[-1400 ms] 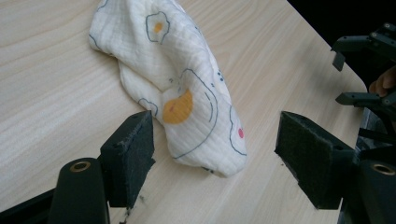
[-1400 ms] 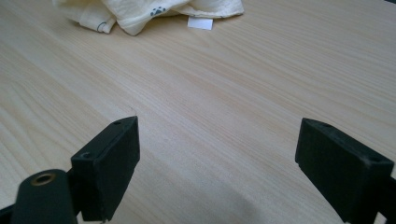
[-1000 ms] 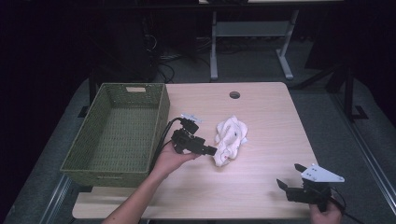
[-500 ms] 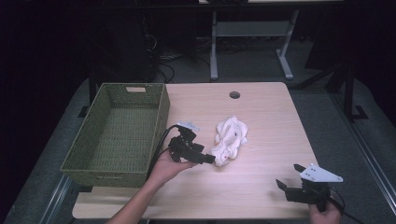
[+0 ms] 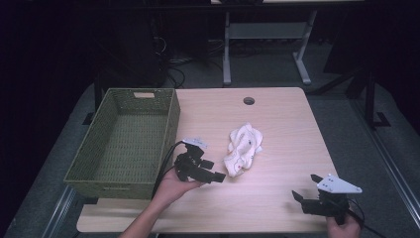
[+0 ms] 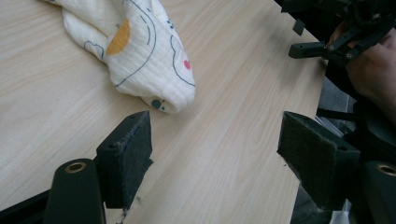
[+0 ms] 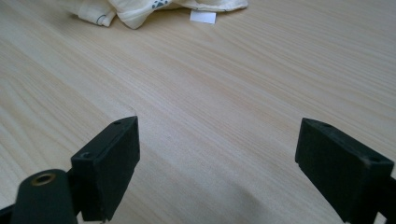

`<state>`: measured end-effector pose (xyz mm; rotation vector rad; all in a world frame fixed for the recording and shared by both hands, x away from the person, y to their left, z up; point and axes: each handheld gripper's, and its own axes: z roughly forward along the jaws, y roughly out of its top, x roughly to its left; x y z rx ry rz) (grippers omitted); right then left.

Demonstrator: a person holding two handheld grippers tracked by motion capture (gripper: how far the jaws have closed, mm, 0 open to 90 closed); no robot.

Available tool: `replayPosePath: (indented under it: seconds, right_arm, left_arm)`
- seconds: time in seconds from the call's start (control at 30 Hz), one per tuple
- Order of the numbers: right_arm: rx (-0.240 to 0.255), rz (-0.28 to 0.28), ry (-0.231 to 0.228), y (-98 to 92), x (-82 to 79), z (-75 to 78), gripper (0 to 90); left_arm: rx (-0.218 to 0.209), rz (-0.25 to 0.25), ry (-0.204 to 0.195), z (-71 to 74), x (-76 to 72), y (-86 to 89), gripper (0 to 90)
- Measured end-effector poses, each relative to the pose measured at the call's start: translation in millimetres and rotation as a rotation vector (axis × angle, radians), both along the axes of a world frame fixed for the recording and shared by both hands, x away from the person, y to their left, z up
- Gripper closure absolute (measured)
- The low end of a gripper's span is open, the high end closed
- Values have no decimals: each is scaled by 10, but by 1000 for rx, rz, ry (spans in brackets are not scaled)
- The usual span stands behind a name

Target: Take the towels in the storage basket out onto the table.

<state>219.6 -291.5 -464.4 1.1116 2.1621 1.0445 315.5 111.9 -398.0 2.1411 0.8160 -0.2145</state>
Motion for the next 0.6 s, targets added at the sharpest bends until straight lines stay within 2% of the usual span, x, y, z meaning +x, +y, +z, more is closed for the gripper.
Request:
replayPosePath:
  seconds: [0.1,0.6]
  right_arm:
    - [0,-1,0,1,-2,0,135]
    - [-2,-3,2,5,-7,-3,135]
  left_arm:
    - [-12,5,7,-30,-37,27,254]
    - [-4,11,-7,-187,-232,105,247]
